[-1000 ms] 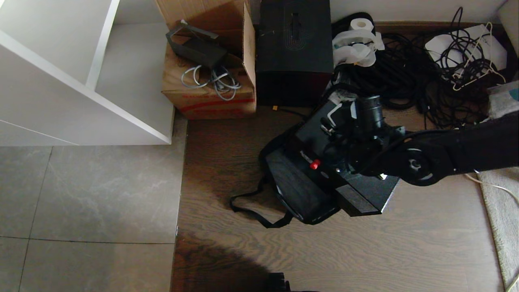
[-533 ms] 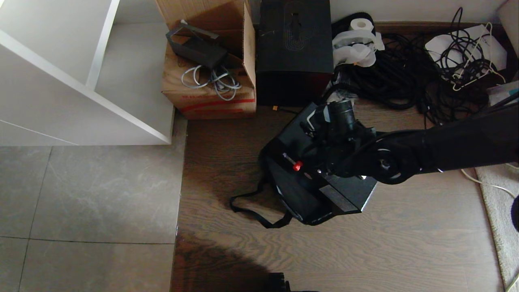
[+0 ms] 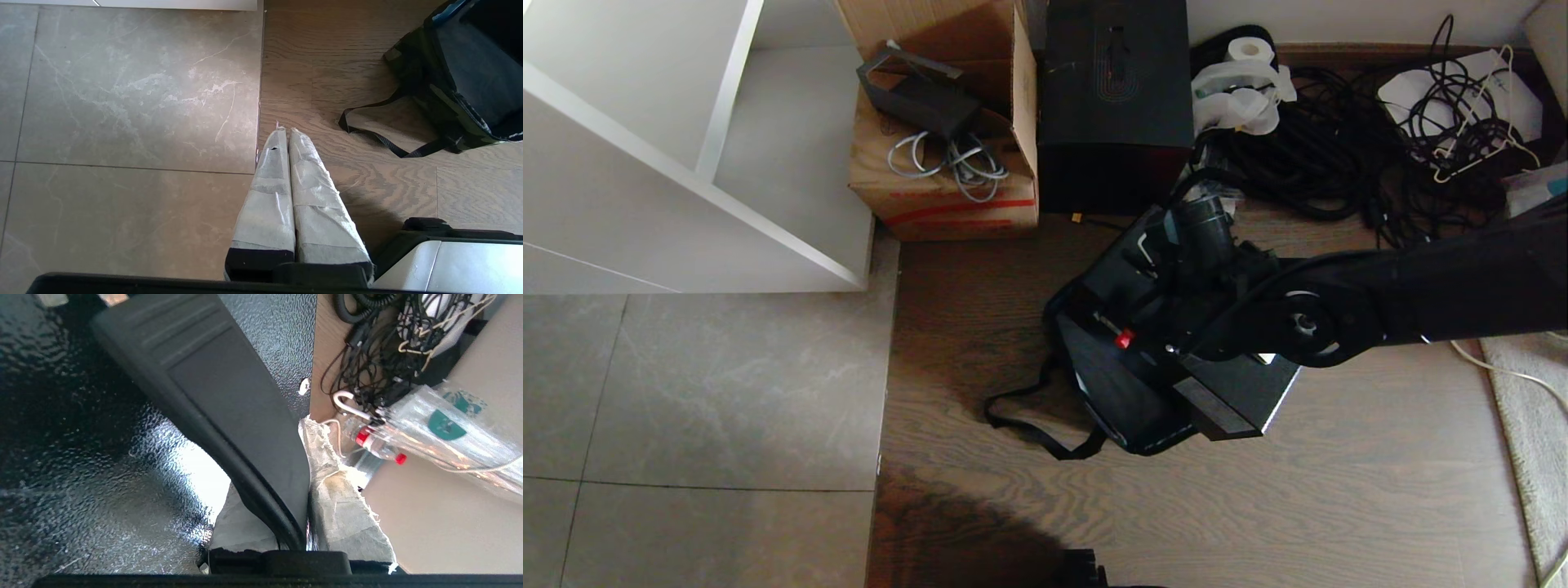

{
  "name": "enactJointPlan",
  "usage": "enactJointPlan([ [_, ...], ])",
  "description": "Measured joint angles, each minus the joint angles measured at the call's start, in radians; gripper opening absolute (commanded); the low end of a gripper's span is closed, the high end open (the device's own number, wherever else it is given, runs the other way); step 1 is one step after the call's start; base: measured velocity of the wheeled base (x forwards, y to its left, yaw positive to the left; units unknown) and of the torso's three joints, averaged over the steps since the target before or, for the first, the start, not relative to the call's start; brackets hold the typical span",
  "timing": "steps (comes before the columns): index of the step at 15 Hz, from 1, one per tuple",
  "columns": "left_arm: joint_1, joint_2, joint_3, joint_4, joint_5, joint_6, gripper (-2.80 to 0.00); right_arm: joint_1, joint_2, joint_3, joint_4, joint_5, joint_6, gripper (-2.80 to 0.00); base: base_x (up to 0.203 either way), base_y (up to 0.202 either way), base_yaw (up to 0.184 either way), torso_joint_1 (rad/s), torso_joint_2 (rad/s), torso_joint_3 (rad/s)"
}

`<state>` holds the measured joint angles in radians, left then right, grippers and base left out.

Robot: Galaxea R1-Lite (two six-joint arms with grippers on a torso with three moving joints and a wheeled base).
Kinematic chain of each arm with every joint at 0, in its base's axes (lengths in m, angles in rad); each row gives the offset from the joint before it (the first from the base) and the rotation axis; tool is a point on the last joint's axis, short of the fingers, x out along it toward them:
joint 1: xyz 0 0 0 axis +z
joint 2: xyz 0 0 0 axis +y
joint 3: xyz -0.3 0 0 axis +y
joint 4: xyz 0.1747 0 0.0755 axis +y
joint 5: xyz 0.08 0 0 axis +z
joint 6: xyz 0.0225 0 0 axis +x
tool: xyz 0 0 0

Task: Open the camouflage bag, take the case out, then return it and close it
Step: Place the black box back

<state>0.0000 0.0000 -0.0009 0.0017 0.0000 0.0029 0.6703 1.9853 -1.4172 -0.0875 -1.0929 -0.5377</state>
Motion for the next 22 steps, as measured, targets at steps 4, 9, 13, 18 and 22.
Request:
enactJointPlan([
  [4, 0.000, 0.000, 0.000, 0.000, 0.000, 0.000, -2.80, 0.039, 0.006, -0.023, 0.001, -0.004, 0.030, -2.80, 0.000, 0.000, 0.000, 0.000, 0.00, 0.000],
  [9, 0.000, 0.000, 0.000, 0.000, 0.000, 0.000, -2.80, 0.058, 0.073, -0.098, 0.000, -0.017, 0.053, -2.80, 0.000, 0.000, 0.000, 0.000, 0.00, 0.000],
  [13, 0.000, 0.000, 0.000, 0.000, 0.000, 0.000, -2.80, 0.069, 0.127, -0.122, 0.003, -0.021, 0.074, -2.80, 0.000, 0.000, 0.000, 0.000, 0.00, 0.000],
  [18, 0.000, 0.000, 0.000, 0.000, 0.000, 0.000, -2.80, 0.070, 0.159, -0.114, 0.002, -0.022, 0.111, -2.80, 0.000, 0.000, 0.000, 0.000, 0.00, 0.000],
  [22, 0.000, 0.000, 0.000, 0.000, 0.000, 0.000, -2.80, 0.060, 0.175, -0.114, 0.001, -0.024, 0.125, -2.80, 0.000, 0.000, 0.000, 0.000, 0.00, 0.000],
])
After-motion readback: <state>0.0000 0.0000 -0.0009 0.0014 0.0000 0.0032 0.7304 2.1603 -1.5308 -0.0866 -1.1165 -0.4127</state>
